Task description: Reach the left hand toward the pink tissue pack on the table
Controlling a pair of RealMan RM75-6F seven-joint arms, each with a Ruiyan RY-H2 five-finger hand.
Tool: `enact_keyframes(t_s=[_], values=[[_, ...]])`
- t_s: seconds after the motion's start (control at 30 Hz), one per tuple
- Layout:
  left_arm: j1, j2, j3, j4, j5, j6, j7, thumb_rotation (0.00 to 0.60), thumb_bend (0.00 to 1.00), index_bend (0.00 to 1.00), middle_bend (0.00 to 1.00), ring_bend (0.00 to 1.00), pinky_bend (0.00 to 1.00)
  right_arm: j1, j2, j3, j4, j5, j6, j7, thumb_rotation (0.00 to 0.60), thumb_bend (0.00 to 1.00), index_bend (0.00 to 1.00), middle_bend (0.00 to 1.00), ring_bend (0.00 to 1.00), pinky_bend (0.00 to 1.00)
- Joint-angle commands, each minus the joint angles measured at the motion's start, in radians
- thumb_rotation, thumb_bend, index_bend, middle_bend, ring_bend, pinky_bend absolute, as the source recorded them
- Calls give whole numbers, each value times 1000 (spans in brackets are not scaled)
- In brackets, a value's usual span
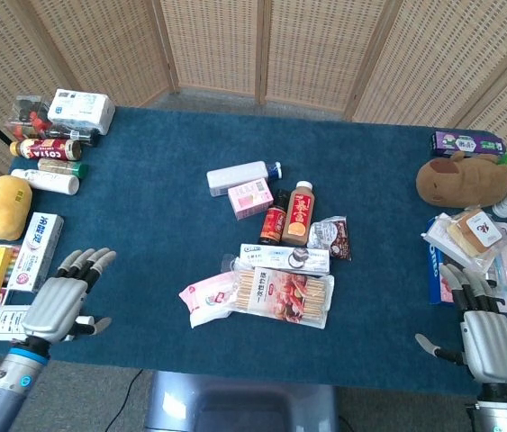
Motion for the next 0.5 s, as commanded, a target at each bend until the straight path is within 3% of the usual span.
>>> enact_keyframes(t_s=[0.03,0.3,0.5], values=[[-56,-148,-18,-1,-97,-5,113,600,175,0,0,0,0,-1,4,-1,4,-4,-1,16,600,43,0,0,0,0],[-99,-372,-11,49,-207,80,306,600,162,0,0,0,0,-10,6,-9,25,-9,2,79,600,48,0,0,0,0],[-111,-499,-23,119,-286,113,326,600,163,0,0,0,0,-10,16,-15,29,-16,-6,123,600,46,0,0,0,0]])
